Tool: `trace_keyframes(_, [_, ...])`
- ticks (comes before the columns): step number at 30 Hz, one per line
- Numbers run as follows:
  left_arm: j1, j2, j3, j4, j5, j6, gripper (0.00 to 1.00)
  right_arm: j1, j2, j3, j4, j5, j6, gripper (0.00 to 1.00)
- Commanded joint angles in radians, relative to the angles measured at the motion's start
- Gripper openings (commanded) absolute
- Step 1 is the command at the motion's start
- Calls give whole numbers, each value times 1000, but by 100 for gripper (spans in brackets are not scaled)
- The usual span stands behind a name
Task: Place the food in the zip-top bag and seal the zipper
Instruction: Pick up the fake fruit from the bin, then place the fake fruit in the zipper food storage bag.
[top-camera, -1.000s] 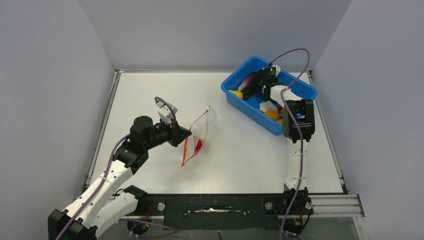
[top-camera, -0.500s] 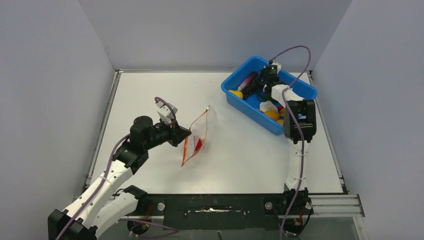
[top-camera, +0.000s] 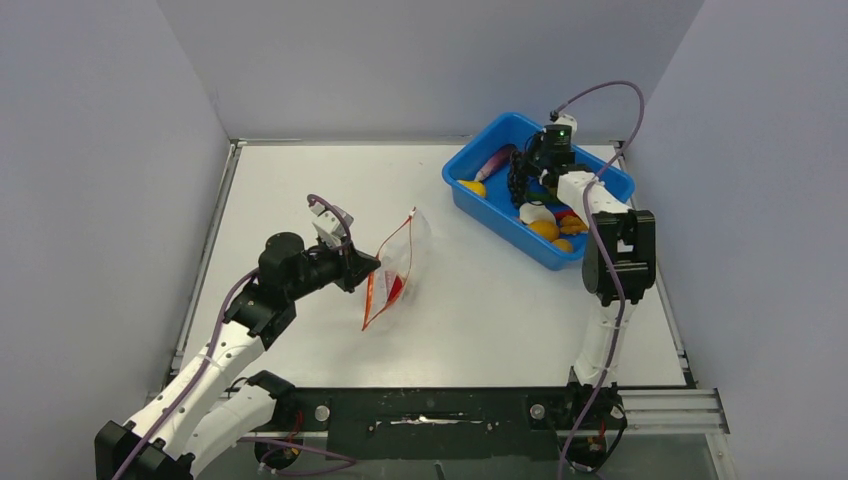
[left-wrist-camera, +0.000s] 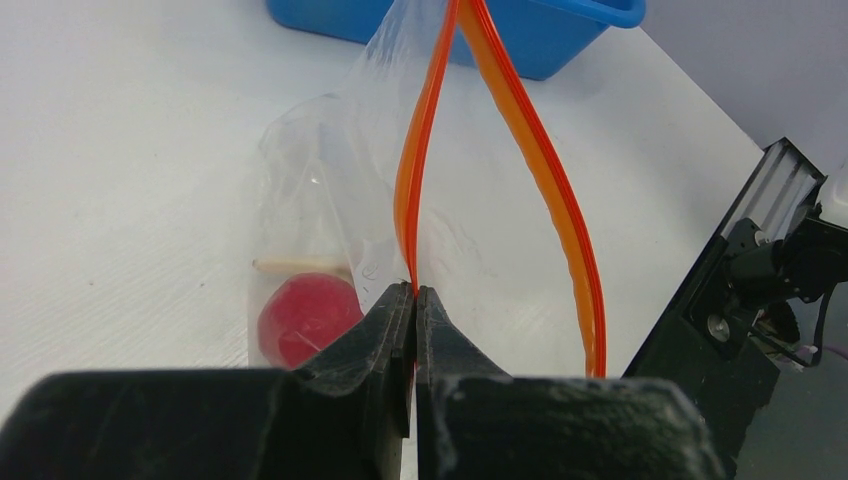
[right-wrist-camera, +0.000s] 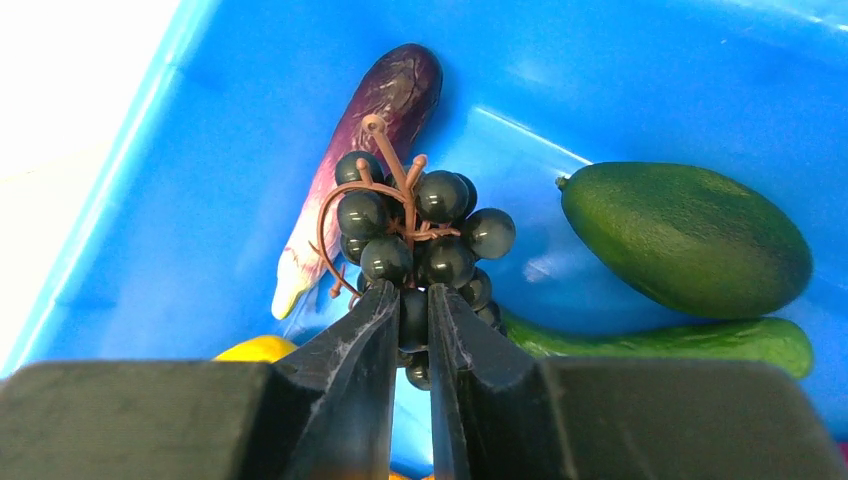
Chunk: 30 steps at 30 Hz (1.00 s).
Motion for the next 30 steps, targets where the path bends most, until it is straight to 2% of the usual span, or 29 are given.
trace_keyframes(1, [10, -14, 12, 28, -11, 13, 0, -5, -117, -34, 85, -3, -47, 10])
trace_keyframes(9, [12, -13, 12, 34, -19, 16, 0, -5, -247, -123, 72, -8, -83, 8])
trace_keyframes(16, [10, -9, 20, 61, -25, -41, 0, -4, -354, -94, -16, 0, -134, 6])
trace_keyframes(23, [9, 7, 92, 79, -22, -87, 0, 12, -481, -79, -94, -23, -168, 6])
trace_keyframes(30, [8, 33, 210, 18, -129, -5, 0, 76, -631, -140, -129, -62, -146, 6])
